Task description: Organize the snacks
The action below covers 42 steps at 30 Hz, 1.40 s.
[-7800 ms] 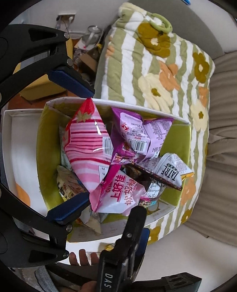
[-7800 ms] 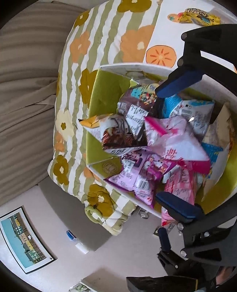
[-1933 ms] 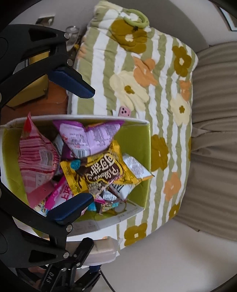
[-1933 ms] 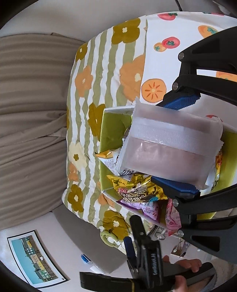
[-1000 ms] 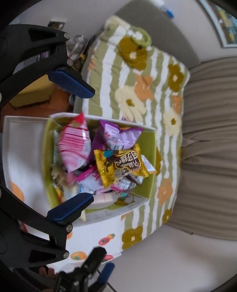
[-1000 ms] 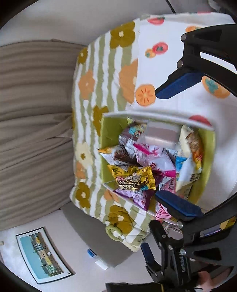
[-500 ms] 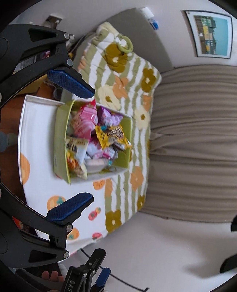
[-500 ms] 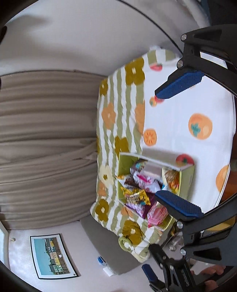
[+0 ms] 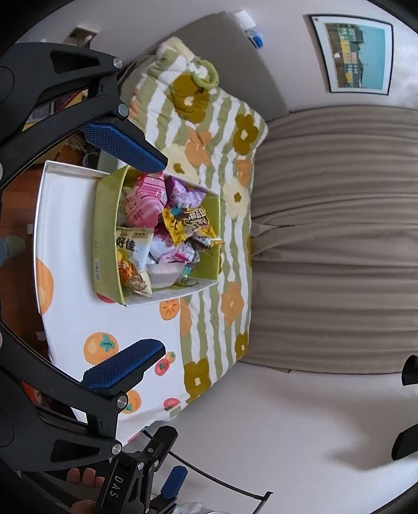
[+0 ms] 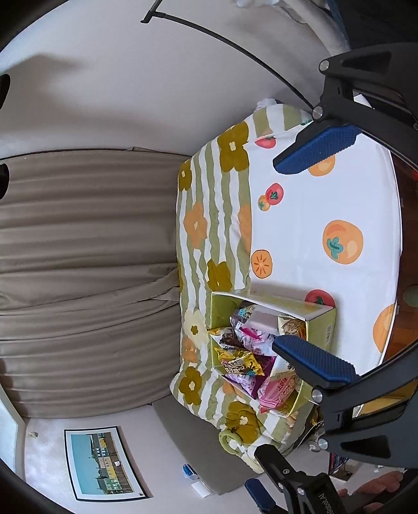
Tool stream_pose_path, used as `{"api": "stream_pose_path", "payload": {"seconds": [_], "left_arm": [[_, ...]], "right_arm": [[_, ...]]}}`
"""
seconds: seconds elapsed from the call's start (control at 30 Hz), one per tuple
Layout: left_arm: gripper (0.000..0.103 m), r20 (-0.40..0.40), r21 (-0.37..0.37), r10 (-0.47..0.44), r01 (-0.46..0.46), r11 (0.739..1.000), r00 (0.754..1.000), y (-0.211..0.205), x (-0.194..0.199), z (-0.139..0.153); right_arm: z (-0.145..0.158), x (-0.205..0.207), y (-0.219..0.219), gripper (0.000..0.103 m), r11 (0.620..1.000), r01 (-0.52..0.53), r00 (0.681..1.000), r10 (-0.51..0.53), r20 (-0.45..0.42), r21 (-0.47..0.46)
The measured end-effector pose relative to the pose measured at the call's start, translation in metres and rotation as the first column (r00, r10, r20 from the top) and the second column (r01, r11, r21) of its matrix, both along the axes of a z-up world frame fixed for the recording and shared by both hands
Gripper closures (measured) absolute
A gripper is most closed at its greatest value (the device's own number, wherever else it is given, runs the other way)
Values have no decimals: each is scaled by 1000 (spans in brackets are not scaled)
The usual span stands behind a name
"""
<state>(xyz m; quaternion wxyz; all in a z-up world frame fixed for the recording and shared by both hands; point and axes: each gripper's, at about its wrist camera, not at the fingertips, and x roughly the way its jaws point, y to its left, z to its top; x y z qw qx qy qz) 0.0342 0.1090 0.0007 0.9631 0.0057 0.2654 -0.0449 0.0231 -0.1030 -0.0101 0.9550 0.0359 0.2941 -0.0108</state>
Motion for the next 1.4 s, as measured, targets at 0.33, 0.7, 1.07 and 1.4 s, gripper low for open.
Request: {"api": "stream_pose_path", "payload": {"seconds": [0.33,0.7,1.07,1.4], "left_arm": [[0,9,-6,-2,2,1000,1000,3,1,0],[0,14,3,-6,6,1000,1000,6,1,0],[0,11,0,-9,9,1000,1000,10,4,1],[0,8,10,-5,5,1000,1000,7,4,0]], "right_arm": [[1,0,1,3,1000,5,1000,-5,5,1],[0,2,4,3,1000,8,1000,-8,6,2],[0,1,4,3,1000,7,1000,-7,6,1],[0,5,2,3,1000,19,1000,-19,4,6]]}}
